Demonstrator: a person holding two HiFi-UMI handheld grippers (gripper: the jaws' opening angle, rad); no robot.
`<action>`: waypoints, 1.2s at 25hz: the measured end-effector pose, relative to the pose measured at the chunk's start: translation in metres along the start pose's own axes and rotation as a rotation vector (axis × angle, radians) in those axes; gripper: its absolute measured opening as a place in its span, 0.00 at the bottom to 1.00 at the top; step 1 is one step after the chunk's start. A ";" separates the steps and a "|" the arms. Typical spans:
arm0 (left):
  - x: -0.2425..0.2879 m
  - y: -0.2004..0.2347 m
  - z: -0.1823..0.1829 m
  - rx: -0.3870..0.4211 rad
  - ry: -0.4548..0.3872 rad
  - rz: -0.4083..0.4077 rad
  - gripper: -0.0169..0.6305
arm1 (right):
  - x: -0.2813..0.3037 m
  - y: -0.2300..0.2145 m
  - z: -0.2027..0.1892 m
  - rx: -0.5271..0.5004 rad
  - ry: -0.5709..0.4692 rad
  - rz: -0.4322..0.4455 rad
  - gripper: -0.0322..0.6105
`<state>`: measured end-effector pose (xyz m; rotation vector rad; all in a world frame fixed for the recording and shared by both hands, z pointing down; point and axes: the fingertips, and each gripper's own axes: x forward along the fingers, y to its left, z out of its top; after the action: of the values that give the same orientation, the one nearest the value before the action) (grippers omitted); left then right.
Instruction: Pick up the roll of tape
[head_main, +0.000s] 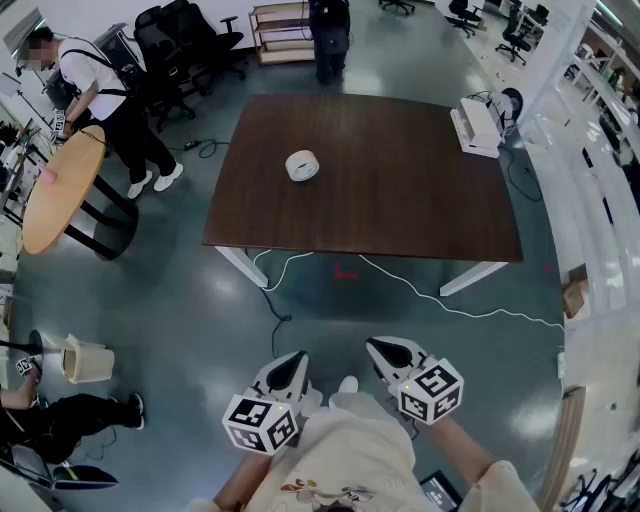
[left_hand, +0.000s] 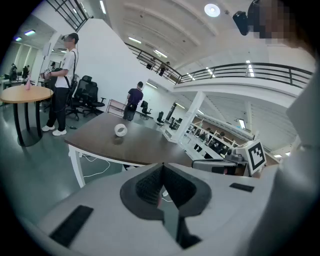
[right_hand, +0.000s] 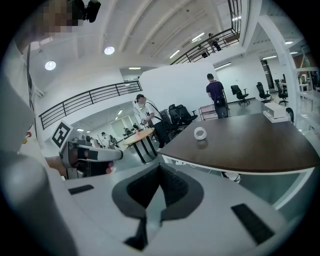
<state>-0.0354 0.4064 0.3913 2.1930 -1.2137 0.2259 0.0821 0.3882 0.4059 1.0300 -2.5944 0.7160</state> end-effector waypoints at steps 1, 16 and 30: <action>-0.006 -0.003 -0.003 0.001 0.007 -0.006 0.04 | -0.002 0.008 -0.002 -0.001 0.009 -0.003 0.06; -0.050 -0.012 -0.024 0.024 0.058 -0.033 0.04 | 0.002 0.064 -0.022 0.024 -0.001 -0.053 0.06; 0.009 -0.038 -0.022 -0.024 0.020 0.052 0.04 | -0.028 -0.012 -0.021 0.008 -0.003 -0.045 0.06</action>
<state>0.0039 0.4279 0.3962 2.1359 -1.2570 0.2523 0.1117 0.4080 0.4169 1.0883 -2.5641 0.7151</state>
